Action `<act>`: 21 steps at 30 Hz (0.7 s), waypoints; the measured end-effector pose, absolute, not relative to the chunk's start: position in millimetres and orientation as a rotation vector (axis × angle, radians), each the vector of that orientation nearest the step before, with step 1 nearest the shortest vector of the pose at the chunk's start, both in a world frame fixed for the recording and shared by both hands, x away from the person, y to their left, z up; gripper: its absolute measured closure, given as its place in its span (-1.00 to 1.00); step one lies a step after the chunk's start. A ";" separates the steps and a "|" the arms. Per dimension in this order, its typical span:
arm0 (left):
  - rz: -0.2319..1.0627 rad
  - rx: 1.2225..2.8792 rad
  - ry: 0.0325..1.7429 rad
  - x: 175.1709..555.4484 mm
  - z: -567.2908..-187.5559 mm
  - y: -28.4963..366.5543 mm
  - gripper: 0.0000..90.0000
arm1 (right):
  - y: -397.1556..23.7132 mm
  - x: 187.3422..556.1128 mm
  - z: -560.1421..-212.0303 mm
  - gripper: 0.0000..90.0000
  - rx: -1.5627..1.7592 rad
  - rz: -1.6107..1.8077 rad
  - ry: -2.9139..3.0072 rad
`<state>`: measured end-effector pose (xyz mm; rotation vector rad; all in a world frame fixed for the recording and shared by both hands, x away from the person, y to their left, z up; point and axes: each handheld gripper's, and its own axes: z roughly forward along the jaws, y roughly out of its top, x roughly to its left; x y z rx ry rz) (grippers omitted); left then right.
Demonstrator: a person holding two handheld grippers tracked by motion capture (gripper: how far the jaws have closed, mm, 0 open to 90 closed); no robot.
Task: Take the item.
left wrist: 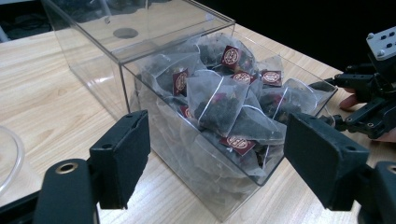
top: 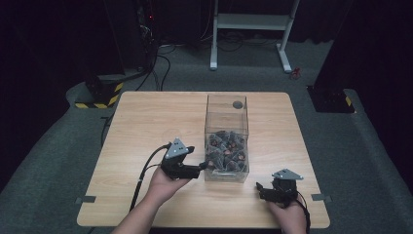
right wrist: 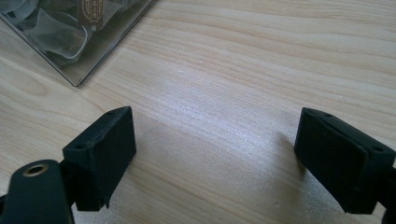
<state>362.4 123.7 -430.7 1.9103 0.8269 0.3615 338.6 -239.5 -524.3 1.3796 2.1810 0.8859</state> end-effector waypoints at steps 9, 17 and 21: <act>0.355 1.905 0.814 367.7 -426.9 118.7 -0.44 | -239.6 339.0 -524.4 -0.72 1.373 0.886 2.182; 0.352 1.910 0.803 373.2 -424.3 112.9 -0.41 | -239.6 339.0 -524.4 -0.72 1.372 0.887 2.182; 0.355 1.913 0.793 375.9 -422.2 108.4 -0.39 | -239.6 339.0 -524.4 -0.72 1.372 0.887 2.183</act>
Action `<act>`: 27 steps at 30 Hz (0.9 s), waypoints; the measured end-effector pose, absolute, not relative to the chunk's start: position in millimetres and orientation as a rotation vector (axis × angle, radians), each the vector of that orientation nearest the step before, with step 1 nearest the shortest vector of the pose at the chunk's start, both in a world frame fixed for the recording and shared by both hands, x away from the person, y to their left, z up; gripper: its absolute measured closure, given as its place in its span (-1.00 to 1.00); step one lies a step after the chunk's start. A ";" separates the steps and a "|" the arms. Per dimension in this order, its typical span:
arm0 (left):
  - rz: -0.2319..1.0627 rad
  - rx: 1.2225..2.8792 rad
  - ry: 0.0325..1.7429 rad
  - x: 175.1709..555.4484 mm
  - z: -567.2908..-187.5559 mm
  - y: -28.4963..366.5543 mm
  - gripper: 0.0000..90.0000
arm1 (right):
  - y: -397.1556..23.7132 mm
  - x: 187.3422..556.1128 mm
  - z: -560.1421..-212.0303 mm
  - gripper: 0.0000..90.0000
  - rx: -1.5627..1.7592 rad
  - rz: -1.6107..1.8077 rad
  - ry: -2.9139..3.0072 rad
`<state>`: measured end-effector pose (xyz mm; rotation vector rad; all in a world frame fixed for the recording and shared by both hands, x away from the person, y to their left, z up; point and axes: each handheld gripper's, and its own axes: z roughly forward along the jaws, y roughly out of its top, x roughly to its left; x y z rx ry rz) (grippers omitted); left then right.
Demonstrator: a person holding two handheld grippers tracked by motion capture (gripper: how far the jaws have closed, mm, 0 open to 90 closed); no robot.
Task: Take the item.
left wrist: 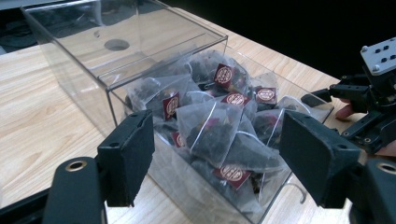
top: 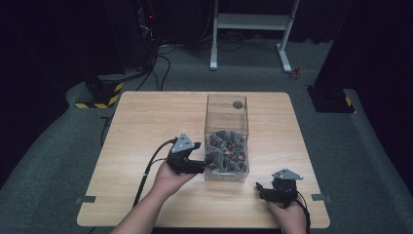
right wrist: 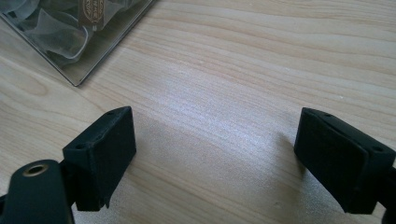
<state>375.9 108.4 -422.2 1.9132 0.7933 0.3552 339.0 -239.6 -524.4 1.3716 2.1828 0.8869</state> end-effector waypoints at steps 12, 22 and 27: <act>0.350 1.930 0.799 389.7 -425.6 96.8 -0.22 | -239.7 339.0 -524.4 -0.72 1.365 0.886 2.188; 0.344 1.916 0.839 402.6 -433.0 94.7 0.07 | -239.5 338.9 -524.4 -0.72 1.363 0.887 2.191; 0.324 1.915 0.851 405.7 -436.5 94.5 0.28 | -239.5 338.9 -524.4 -0.72 1.363 0.888 2.191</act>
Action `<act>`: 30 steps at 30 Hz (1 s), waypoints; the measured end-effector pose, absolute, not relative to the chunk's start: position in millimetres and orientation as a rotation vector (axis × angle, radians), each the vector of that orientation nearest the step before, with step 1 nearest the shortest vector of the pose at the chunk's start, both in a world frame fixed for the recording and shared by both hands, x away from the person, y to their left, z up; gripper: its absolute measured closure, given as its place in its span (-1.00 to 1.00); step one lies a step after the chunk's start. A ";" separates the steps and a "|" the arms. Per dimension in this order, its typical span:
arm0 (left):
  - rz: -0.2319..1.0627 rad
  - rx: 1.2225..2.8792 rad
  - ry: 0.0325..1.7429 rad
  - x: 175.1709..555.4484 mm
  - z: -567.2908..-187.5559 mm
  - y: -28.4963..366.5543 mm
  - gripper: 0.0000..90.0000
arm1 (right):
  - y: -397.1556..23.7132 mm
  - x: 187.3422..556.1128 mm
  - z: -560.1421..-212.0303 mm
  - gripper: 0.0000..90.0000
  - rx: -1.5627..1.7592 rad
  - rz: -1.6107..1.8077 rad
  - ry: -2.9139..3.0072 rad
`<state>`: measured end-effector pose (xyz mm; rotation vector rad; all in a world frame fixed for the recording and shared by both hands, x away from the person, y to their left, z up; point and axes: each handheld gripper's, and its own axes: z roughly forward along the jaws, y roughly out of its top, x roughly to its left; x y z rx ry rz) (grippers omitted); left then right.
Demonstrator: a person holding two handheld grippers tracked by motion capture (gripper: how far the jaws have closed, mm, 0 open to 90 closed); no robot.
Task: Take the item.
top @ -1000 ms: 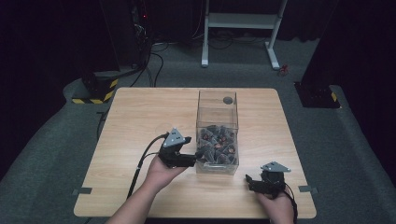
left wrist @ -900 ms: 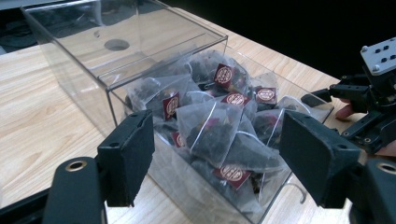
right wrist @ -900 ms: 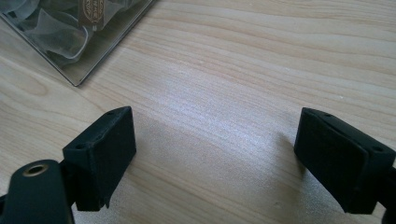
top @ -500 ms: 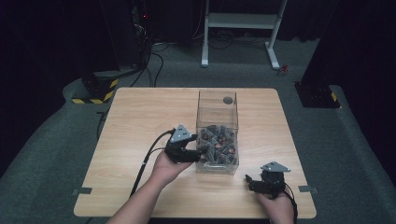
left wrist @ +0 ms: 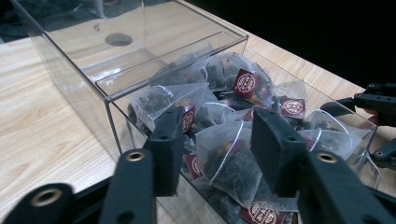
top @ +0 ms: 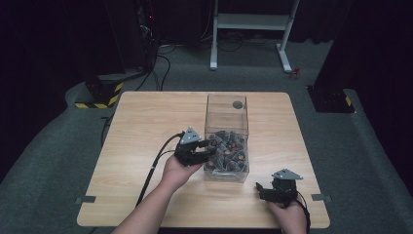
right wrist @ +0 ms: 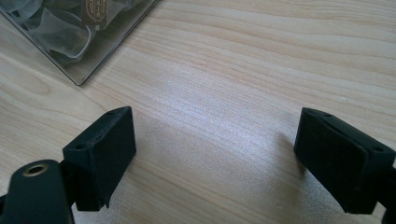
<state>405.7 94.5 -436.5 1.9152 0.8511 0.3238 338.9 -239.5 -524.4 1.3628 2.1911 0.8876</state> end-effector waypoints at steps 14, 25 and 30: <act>0.311 1.927 0.839 404.4 -444.6 90.0 0.78 | -239.2 338.8 -524.3 -0.72 1.366 0.890 2.191; 0.325 1.893 0.815 397.8 -442.5 92.8 1.00 | -239.2 338.8 -524.3 -0.72 1.364 0.891 2.193; 0.340 1.866 0.813 395.5 -438.8 94.6 1.00 | -239.2 338.8 -524.3 -0.72 1.363 0.891 2.193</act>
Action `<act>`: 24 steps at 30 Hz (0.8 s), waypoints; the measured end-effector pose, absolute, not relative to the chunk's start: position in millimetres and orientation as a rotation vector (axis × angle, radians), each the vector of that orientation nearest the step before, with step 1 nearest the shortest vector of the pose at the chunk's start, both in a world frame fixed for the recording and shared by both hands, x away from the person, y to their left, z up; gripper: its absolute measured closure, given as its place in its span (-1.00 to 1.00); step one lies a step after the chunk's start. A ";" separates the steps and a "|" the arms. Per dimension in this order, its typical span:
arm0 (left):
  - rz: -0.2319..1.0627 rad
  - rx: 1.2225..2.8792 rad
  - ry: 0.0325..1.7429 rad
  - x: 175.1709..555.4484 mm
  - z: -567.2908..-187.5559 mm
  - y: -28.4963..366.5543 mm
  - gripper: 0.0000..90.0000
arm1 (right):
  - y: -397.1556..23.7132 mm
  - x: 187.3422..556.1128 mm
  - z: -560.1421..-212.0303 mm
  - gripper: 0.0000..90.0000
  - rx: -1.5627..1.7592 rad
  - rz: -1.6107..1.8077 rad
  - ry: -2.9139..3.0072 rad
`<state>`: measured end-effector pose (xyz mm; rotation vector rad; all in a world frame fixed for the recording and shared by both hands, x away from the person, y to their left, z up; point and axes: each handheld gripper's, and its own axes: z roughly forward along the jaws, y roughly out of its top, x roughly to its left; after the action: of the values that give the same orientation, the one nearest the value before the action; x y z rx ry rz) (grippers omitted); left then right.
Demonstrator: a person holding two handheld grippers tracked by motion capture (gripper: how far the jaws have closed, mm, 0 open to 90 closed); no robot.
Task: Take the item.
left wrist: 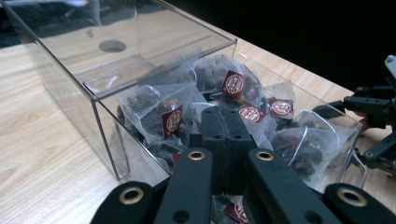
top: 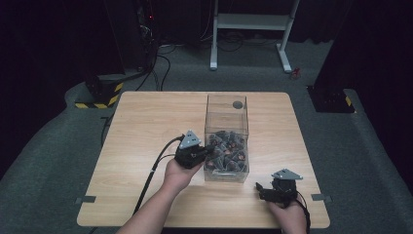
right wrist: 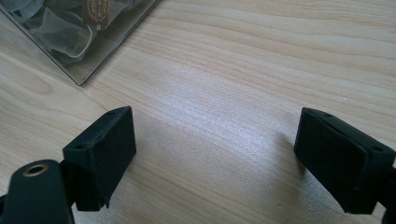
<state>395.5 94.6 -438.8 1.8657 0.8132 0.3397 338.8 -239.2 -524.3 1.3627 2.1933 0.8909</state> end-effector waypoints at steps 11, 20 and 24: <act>0.347 1.823 0.800 390.6 -431.1 99.3 1.00 | -239.2 338.8 -524.3 -0.72 1.362 0.891 2.194; 0.352 1.793 0.784 385.6 -424.8 105.0 1.00 | -238.8 338.7 -524.3 -0.72 1.368 0.893 2.192; 0.359 1.781 0.784 384.6 -422.4 108.1 1.00 | -238.9 338.7 -524.3 -0.72 1.367 0.892 2.193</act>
<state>384.6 108.1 -422.4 1.7814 0.7835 0.3586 338.7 -238.9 -524.3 1.3674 2.1926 0.8924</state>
